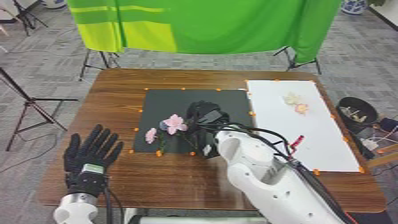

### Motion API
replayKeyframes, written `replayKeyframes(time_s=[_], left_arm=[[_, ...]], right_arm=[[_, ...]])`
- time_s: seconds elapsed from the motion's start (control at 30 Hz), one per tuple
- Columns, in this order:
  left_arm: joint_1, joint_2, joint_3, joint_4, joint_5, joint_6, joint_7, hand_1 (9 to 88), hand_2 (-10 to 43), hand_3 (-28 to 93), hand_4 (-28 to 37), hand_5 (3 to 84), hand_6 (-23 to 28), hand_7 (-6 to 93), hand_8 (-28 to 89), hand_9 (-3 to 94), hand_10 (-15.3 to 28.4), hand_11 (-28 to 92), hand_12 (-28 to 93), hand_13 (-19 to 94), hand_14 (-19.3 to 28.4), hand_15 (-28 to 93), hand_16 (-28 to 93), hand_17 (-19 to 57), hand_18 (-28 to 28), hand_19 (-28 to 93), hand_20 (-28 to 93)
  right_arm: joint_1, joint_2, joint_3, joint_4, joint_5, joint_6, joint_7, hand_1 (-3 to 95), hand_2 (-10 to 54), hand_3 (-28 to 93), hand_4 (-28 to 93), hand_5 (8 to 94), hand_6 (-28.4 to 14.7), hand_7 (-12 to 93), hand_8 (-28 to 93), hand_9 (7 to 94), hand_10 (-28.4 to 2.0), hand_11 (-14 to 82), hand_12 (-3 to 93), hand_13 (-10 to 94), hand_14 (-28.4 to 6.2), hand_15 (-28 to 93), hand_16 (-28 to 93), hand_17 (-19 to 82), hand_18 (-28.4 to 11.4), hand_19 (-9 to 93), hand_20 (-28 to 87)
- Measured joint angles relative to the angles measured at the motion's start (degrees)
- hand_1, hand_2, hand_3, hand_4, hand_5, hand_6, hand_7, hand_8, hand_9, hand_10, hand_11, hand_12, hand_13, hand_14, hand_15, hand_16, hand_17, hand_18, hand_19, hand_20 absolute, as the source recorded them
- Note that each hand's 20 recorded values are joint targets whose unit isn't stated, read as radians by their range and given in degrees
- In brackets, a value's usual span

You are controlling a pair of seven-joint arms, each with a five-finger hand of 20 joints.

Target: Arrange flowers

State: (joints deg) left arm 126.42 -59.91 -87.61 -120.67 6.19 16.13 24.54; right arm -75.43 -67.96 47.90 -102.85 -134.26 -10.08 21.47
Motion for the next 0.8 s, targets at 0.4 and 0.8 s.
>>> replayKeyframes(time_s=[0.4, 0.8], left_arm=[[0.85, -0.05, -0.43, 0.0, 0.83, -3.08, 1.12, 23.2, 17.3, 69, -28.3, 43.6, 9.8, 14.2, -8, 35.7, 15.5, 27, 14, 26, 17.3, 46, -6, -6.6, 17.1, 41, 16], [2.89, -0.08, -1.24, -0.39, 1.74, -4.13, 3.87, 24.3, 16.4, 70, -28.3, 44.7, 9.6, 15.1, -8, 36.8, 15.0, 27, 14, 27, 17.1, 46, -5, -6.4, 16.9, 41, 17]], right_arm=[[-1.22, 7.43, 6.63, -2.06, -1.91, 5.21, 3.37, 35.4, -9.5, 83, -28, 48.0, -4.3, 14, -12, 42.5, -16.3, 5.2, 9.5, 39, -12.4, 11, 12, 24, -16.2, 50, 19], [6.58, 18.0, 11.56, 13.53, 11.33, 10.16, 13.81, 35.8, -9.5, 85, -28, 37.8, -6.2, 14, -12, 31.2, -18.2, 5.5, 9.7, 32, -14.7, 9, 13, 20, -16.6, 49, 19]])
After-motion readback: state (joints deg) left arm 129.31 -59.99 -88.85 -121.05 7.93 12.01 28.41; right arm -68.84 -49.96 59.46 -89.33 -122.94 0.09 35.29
